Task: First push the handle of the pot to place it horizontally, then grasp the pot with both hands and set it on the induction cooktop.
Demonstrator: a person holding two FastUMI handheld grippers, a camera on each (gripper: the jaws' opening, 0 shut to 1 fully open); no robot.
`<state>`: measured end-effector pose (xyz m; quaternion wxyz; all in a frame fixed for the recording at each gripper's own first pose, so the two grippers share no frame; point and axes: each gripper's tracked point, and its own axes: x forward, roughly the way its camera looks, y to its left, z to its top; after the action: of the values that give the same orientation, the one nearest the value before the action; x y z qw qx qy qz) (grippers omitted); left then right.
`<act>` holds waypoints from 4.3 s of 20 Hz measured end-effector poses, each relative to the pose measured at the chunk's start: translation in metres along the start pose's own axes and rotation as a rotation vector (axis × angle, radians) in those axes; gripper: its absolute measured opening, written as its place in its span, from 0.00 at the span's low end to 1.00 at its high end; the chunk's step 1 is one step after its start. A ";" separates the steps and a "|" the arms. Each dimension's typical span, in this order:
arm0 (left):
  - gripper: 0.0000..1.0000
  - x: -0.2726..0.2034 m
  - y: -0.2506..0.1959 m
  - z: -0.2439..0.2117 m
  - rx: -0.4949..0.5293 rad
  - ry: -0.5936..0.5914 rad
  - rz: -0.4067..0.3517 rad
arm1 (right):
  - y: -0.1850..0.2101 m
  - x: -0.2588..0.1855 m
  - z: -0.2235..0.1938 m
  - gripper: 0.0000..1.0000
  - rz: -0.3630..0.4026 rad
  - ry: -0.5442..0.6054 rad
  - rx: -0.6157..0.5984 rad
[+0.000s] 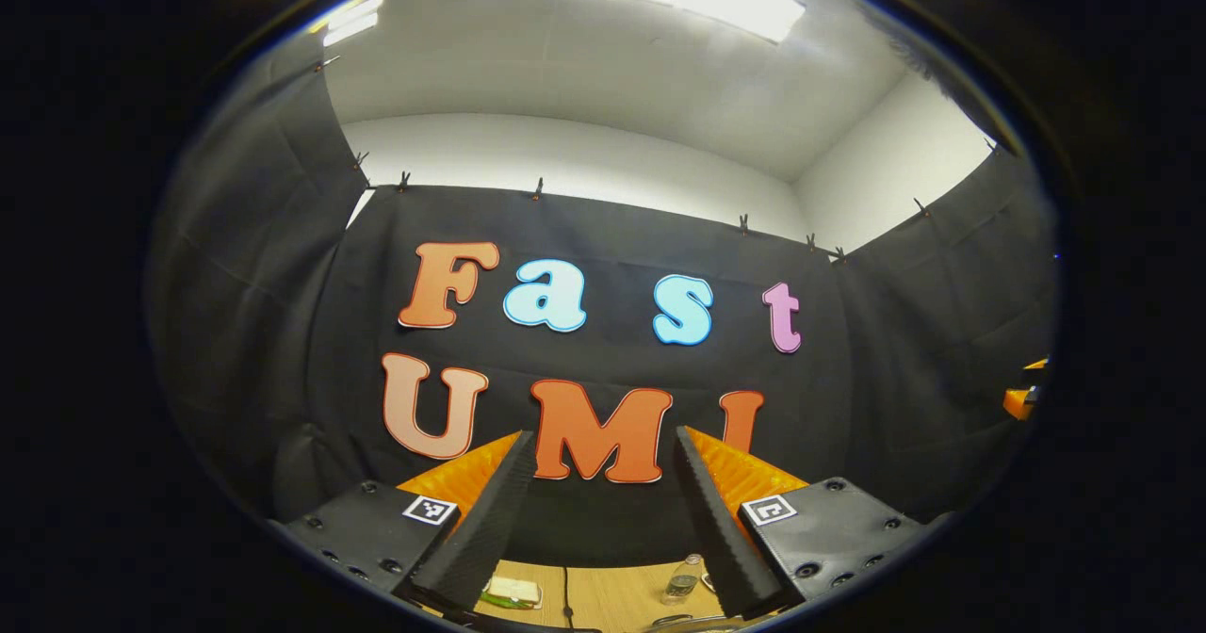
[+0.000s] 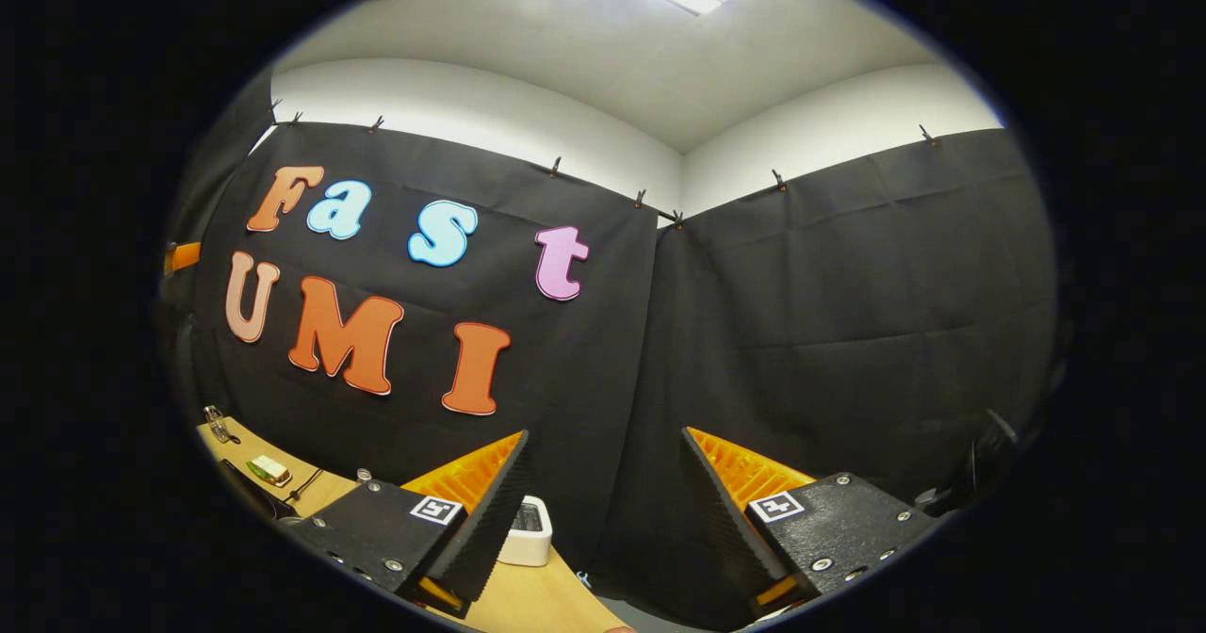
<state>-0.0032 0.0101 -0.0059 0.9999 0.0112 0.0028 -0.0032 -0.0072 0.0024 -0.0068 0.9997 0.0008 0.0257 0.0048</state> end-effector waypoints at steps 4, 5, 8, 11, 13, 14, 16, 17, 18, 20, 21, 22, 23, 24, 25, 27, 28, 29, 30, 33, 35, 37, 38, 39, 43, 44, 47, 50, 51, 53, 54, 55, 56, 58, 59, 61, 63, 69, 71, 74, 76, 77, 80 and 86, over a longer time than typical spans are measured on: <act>0.94 -0.002 0.001 -0.014 0.021 0.034 -0.008 | 0.028 -0.007 -0.022 0.95 0.036 0.054 0.020; 0.94 -0.002 0.002 -0.020 0.025 0.045 -0.010 | 0.033 -0.007 -0.026 0.95 0.044 0.067 0.021; 0.94 -0.003 0.008 -0.029 0.035 0.070 -0.013 | 0.059 -0.010 -0.042 0.95 0.079 0.104 0.036; 0.97 -0.003 0.015 -0.037 0.041 0.089 -0.014 | 0.097 -0.022 -0.073 0.95 0.145 0.185 0.069; 0.97 -0.003 0.020 -0.042 0.040 0.098 -0.013 | 0.129 -0.032 -0.100 0.95 0.205 0.246 0.074; 0.95 -0.003 0.024 -0.044 0.035 0.102 -0.013 | 0.145 -0.035 -0.118 0.94 0.232 0.287 0.067; 0.94 -0.006 0.034 -0.050 0.020 0.122 -0.008 | 0.175 -0.050 -0.165 0.89 0.289 0.411 0.055; 0.94 -0.009 0.041 -0.052 0.025 0.130 0.004 | 0.187 -0.062 -0.183 0.88 0.318 0.469 0.050; 0.97 -0.010 0.051 -0.053 0.036 0.137 0.017 | 0.202 -0.072 -0.199 0.83 0.349 0.518 0.048; 0.92 -0.014 0.065 -0.058 0.054 0.150 0.039 | 0.236 -0.095 -0.225 0.74 0.443 0.627 0.060; 0.94 -0.016 0.072 -0.060 0.059 0.158 0.045 | 0.256 -0.109 -0.237 0.70 0.498 0.684 0.071; 0.94 -0.020 0.078 -0.064 0.065 0.166 0.053 | 0.273 -0.123 -0.250 0.55 0.541 0.740 0.074; 0.93 -0.021 0.086 -0.067 0.072 0.177 0.062 | 0.286 -0.135 -0.260 0.48 0.564 0.778 0.067; 0.92 -0.024 0.094 -0.070 0.079 0.186 0.069 | 0.296 -0.147 -0.270 0.40 0.584 0.808 0.057; 0.97 -0.027 0.101 -0.073 0.086 0.196 0.078 | 0.306 -0.158 -0.277 0.32 0.608 0.838 0.046; 0.95 -0.032 0.114 -0.081 0.093 0.214 0.093 | 0.328 -0.181 -0.289 0.18 0.656 0.892 0.027; 0.95 -0.035 0.120 -0.084 0.093 0.222 0.098 | 0.339 -0.191 -0.294 0.11 0.676 0.921 0.024; 0.95 -0.037 0.126 -0.087 0.094 0.230 0.106 | 0.349 -0.202 -0.296 0.07 0.701 0.947 0.024; 0.94 -0.039 0.133 -0.090 0.094 0.237 0.112 | 0.358 -0.211 -0.299 0.01 0.723 0.972 0.025; 0.94 -0.044 0.148 -0.098 0.081 0.252 0.127 | 0.379 -0.246 -0.309 0.00 0.793 1.048 0.010; 0.94 -0.049 0.159 -0.103 0.070 0.261 0.135 | 0.390 -0.264 -0.317 0.00 0.819 1.084 -0.017; 0.92 -0.053 0.167 -0.108 0.064 0.271 0.144 | 0.399 -0.276 -0.324 0.00 0.832 1.121 -0.023; 0.95 -0.055 0.171 -0.110 0.062 0.277 0.148 | 0.403 -0.280 -0.328 0.00 0.832 1.141 -0.024; 0.95 -0.057 0.174 -0.112 0.060 0.281 0.150 | 0.406 -0.286 -0.334 0.00 0.836 1.164 -0.028; 0.94 -0.066 0.186 -0.114 0.061 0.292 0.165 | 0.414 -0.301 -0.357 0.00 0.830 1.261 -0.036; 0.95 -0.069 0.189 -0.115 0.063 0.296 0.170 | 0.417 -0.302 -0.362 0.00 0.824 1.286 -0.026; 0.94 -0.073 0.194 -0.119 0.074 0.311 0.183 | 0.415 -0.301 -0.371 0.00 0.792 1.347 -0.012; 0.94 -0.074 0.189 -0.123 0.097 0.326 0.188 | 0.421 -0.300 -0.372 0.00 0.791 1.392 0.052; 0.94 -0.072 0.185 -0.125 0.100 0.327 0.190 | 0.420 -0.299 -0.373 0.00 0.792 1.401 0.068; 0.95 -0.071 0.173 -0.129 0.081 0.333 0.196 | 0.419 -0.296 -0.375 0.00 0.803 1.410 0.085; 0.95 -0.071 0.165 -0.132 0.073 0.335 0.194 | 0.416 -0.293 -0.378 0.00 0.801 1.414 0.090; 0.95 -0.071 0.157 -0.136 0.071 0.343 0.191 | 0.410 -0.290 -0.381 0.00 0.789 1.423 0.092; 0.95 -0.069 0.148 -0.140 0.070 0.353 0.185 | 0.405 -0.286 -0.384 0.00 0.778 1.429 0.095; 0.97 -0.066 0.134 -0.147 0.072 0.372 0.172 | 0.396 -0.275 -0.388 0.00 0.766 1.433 0.105; 0.98 -0.063 0.128 -0.150 0.070 0.383 0.167 | 0.392 -0.270 -0.391 0.00 0.753 1.435 0.109; 0.95 -0.055 0.112 -0.157 0.064 0.400 0.150 | 0.382 -0.261 -0.396 0.00 0.731 1.443 0.118; 0.95 -0.047 0.093 -0.166 0.058 0.423 0.130 | 0.372 -0.252 -0.400 0.00 0.723 1.443 0.125; 0.95 -0.021 0.031 -0.185 0.049 0.462 0.060 | 0.334 -0.220 -0.421 0.00 0.669 1.455 0.100; 0.95 -0.019 0.018 -0.189 0.071 0.476 0.040 | 0.324 -0.210 -0.428 0.00 0.665 1.468 0.086; 0.98 -0.019 0.010 -0.191 0.099 0.479 0.043 | 0.303 -0.189 -0.444 0.00 0.640 1.471 0.009; 0.98 -0.025 0.012 -0.189 0.110 0.479 0.060 | 0.288 -0.176 -0.454 0.00 0.604 1.492 -0.020; 0.95 -0.029 0.017 -0.187 0.116 0.479 0.074 | 0.285 -0.172 -0.455 0.00 0.596 1.505 0.000; 0.94 -0.041 0.043 -0.179 0.136 0.476 0.145 | 0.281 -0.157 -0.462 0.00 0.576 1.519 0.015; 0.93 -0.078 0.102 -0.160 0.169 0.481 0.303 | 0.275 -0.119 -0.473 0.00 0.565 1.511 -0.047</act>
<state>-0.0811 0.1157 -0.1627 0.9552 0.0949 0.2375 0.1488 -0.1533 0.2766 -0.4730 0.6729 -0.0173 0.6934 0.2573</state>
